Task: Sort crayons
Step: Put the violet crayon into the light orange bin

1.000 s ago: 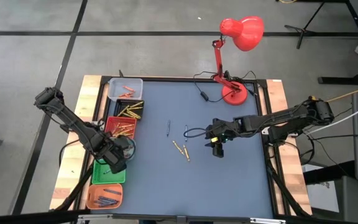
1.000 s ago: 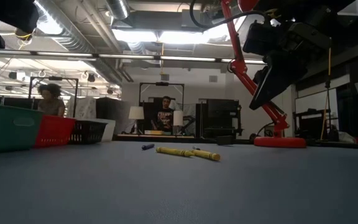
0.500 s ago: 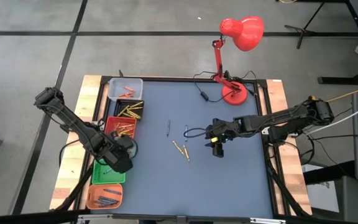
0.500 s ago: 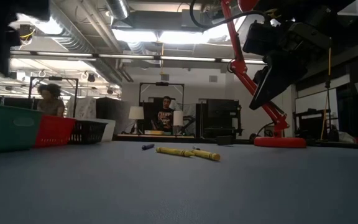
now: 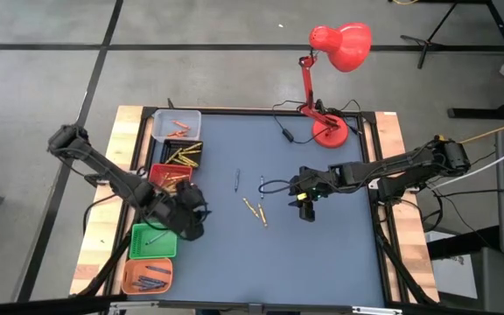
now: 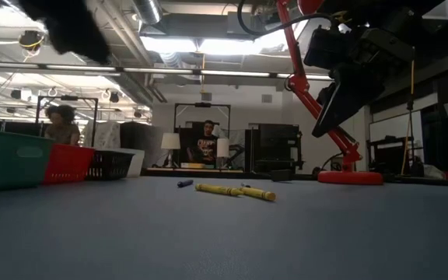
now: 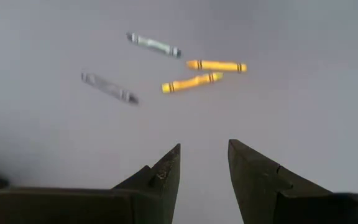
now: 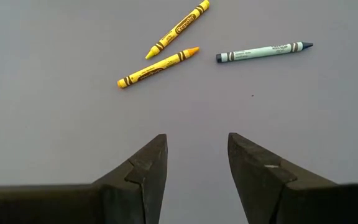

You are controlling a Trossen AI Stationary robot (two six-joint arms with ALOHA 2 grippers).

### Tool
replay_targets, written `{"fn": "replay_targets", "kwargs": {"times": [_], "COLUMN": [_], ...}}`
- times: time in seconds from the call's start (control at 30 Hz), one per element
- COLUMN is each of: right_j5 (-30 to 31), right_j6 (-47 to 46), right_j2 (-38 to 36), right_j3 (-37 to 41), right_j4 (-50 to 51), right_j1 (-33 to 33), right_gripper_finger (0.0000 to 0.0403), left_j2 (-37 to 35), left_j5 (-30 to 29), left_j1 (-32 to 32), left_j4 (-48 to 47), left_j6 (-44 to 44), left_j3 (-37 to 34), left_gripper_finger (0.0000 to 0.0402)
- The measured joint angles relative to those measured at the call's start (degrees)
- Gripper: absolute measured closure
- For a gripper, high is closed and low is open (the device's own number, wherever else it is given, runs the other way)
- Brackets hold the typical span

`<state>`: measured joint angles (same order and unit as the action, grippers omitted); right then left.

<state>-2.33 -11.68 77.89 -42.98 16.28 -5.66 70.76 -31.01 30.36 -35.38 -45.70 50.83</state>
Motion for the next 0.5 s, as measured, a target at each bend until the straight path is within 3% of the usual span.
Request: {"fn": "replay_targets", "kwargs": {"times": [0.2,0.5], "right_j5": [0.02,0.02], "right_j6": [0.0,0.02], "right_j2": [0.0,0.0], "right_j3": [0.0,0.0], "right_j4": [-0.01,-0.01], "right_j1": [-0.01,0.01], "right_gripper_finger": [0.0235,0.0235], "left_j2": [3.67,14.25], "left_j5": [-0.7,-8.29], "left_j1": [-7.11,-17.23], "left_j4": [9.68,20.72], "left_j6": [6.96,5.91], "left_j3": [0.0,0.0], "left_gripper_finger": [0.0283,0.0283]}}
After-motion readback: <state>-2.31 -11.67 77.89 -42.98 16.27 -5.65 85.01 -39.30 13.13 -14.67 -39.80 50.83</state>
